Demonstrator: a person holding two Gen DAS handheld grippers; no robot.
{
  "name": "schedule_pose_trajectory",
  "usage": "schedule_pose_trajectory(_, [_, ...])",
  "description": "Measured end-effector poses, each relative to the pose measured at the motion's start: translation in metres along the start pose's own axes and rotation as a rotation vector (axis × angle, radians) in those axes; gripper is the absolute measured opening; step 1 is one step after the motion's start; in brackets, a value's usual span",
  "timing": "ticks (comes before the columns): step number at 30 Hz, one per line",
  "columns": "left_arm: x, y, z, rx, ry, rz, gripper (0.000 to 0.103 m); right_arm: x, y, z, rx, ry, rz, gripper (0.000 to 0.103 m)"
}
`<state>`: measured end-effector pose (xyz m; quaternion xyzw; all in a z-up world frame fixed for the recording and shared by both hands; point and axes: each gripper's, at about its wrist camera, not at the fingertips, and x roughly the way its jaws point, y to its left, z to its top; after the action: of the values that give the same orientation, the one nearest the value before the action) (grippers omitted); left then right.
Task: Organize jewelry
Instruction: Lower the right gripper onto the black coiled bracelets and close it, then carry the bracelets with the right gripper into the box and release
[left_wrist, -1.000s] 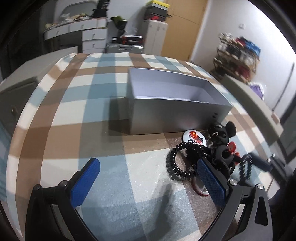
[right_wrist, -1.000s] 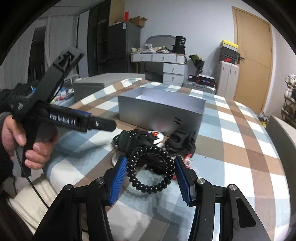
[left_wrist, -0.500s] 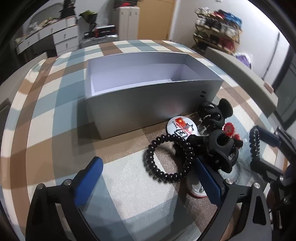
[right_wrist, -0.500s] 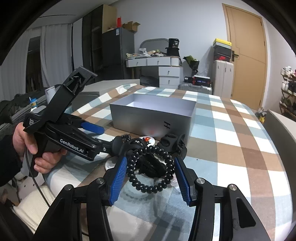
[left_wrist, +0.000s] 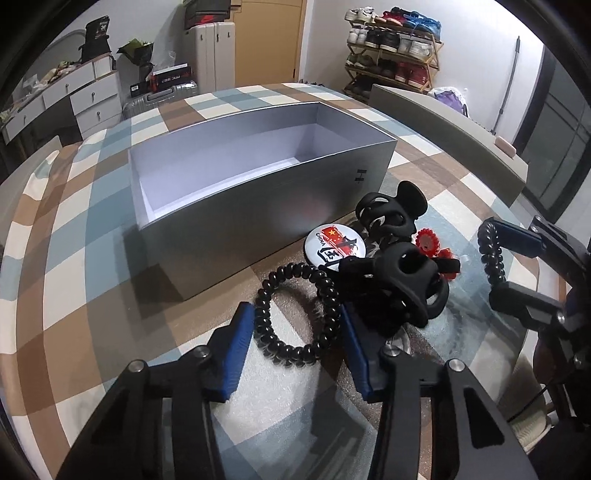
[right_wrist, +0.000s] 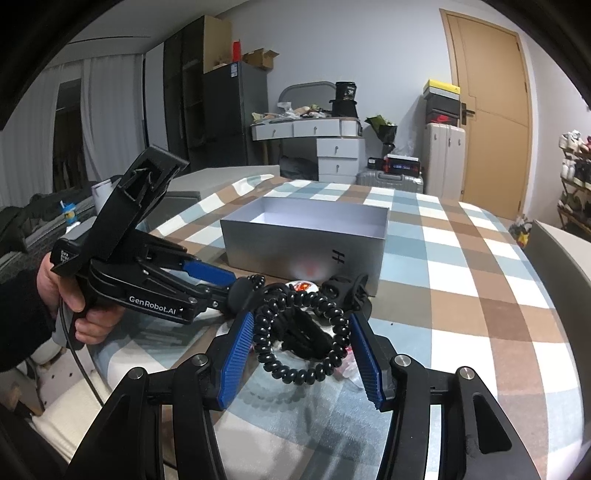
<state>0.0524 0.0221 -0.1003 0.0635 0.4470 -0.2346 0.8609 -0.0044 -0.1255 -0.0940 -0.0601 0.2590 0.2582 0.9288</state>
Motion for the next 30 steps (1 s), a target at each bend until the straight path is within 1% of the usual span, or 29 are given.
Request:
schedule_pose_trajectory(2, [-0.001, 0.002, 0.0, -0.013, 0.0, 0.001, 0.038, -0.001, 0.0, 0.001, -0.005, -0.001, -0.006, 0.053])
schedule_pose_trajectory(9, [-0.013, 0.007, -0.005, -0.065, -0.036, 0.034, 0.038, -0.004, -0.002, 0.006, 0.018, -0.014, 0.009, 0.053])
schedule_pose_trajectory(15, [-0.039, 0.01, -0.003, -0.11, -0.116, 0.055, 0.038, -0.003, -0.009, 0.018, 0.063, -0.03, 0.045, 0.053])
schedule_pose_trajectory(20, [-0.061, 0.017, 0.017, -0.138, -0.205, 0.057, 0.038, 0.003, -0.022, 0.04, 0.114, -0.046, 0.095, 0.053])
schedule_pose_trajectory(23, [-0.062, 0.026, 0.034, -0.149, -0.237, 0.044, 0.038, 0.009, -0.029, 0.057, 0.129, -0.061, 0.111, 0.053])
schedule_pose_trajectory(27, [-0.053, 0.032, 0.052, -0.146, -0.245, 0.039, 0.038, 0.022, -0.042, 0.081, 0.163, -0.074, 0.145, 0.053])
schedule_pose_trajectory(29, [-0.043, 0.034, 0.061, -0.135, -0.228, 0.045, 0.038, 0.034, -0.049, 0.092, 0.178, -0.069, 0.159, 0.053])
schedule_pose_trajectory(30, [-0.037, 0.035, 0.066, -0.135, -0.218, 0.059, 0.038, 0.041, -0.052, 0.097, 0.186, -0.057, 0.171, 0.053])
